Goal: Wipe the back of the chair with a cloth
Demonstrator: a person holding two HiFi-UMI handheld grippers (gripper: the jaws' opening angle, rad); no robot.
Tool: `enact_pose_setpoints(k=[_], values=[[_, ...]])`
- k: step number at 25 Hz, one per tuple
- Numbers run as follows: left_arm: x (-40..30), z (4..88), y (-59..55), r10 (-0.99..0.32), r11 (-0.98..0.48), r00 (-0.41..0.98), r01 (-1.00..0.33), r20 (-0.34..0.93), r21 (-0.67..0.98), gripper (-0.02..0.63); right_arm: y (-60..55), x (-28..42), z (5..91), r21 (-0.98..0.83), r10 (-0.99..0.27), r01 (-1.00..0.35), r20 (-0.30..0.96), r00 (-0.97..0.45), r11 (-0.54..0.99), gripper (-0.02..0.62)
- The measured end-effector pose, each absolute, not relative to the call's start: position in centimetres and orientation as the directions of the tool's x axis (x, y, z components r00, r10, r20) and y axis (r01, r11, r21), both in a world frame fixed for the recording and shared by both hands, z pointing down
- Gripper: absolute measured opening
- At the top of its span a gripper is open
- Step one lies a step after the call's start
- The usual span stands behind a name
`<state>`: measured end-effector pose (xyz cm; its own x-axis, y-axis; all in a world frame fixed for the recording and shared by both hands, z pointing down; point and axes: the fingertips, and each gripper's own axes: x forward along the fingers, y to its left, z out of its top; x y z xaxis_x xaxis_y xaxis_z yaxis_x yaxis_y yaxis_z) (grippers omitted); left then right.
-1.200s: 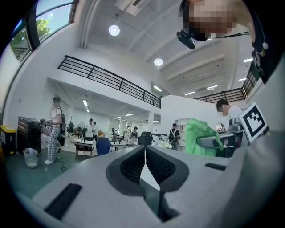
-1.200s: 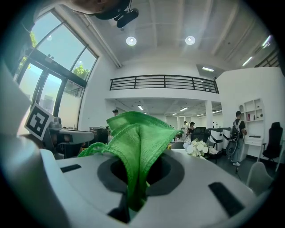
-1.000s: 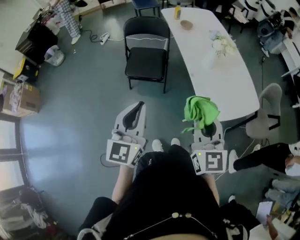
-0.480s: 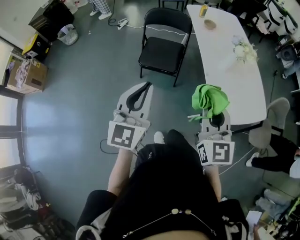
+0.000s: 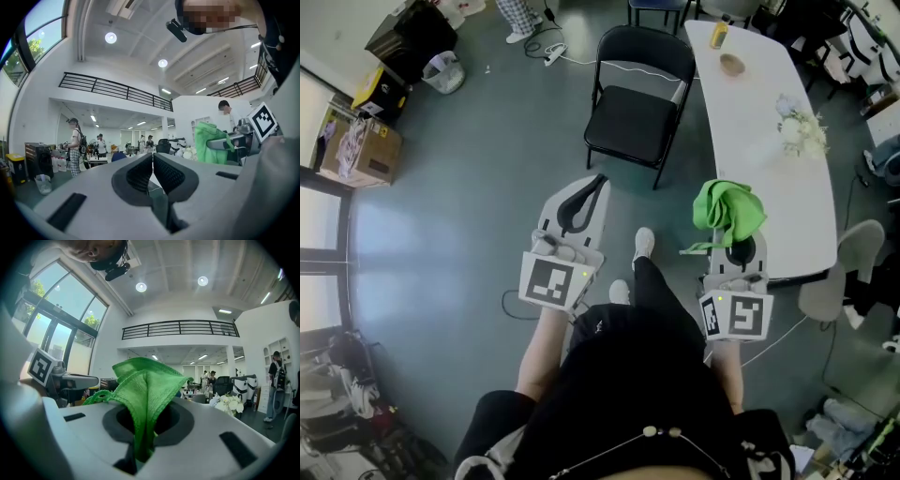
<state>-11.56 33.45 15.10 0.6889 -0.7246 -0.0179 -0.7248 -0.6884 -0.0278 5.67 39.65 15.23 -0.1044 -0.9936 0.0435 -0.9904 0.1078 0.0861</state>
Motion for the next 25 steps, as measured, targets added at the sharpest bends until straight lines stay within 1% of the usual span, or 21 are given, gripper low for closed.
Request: enact_pose_setpoints(k=[9,15,19,25], values=[[-9.0,13.8,23.2,-0.756,-0.651,0.653,-0.758,-0.058,-0.044,0.012,28.3,8.4,14.0,0.106,-0.987,-0.981,-0.004,-0.161,0.16,0.044],[-6.5,13.3,16.6,-0.762,-0.637,0.642,-0.766,-0.083,-0.085,0.012,20.8,10.6,14.3,0.098,-0.978,-0.973,0.003,-0.208,0.207,0.044],[-5.3,13.5,13.0,-0.77,-0.63,0.635,-0.771,-0.052,-0.094,0.012,16.7,11.3,14.2,0.097,-0.973,-0.968,0.008,-0.232,0.232,0.044],[-5.2,13.9,8.3,-0.782,-0.618,0.622,-0.783,-0.05,-0.069,0.012,11.7,11.8,14.5,0.086,-0.973,-0.97,0.014,-0.229,0.229,0.044]])
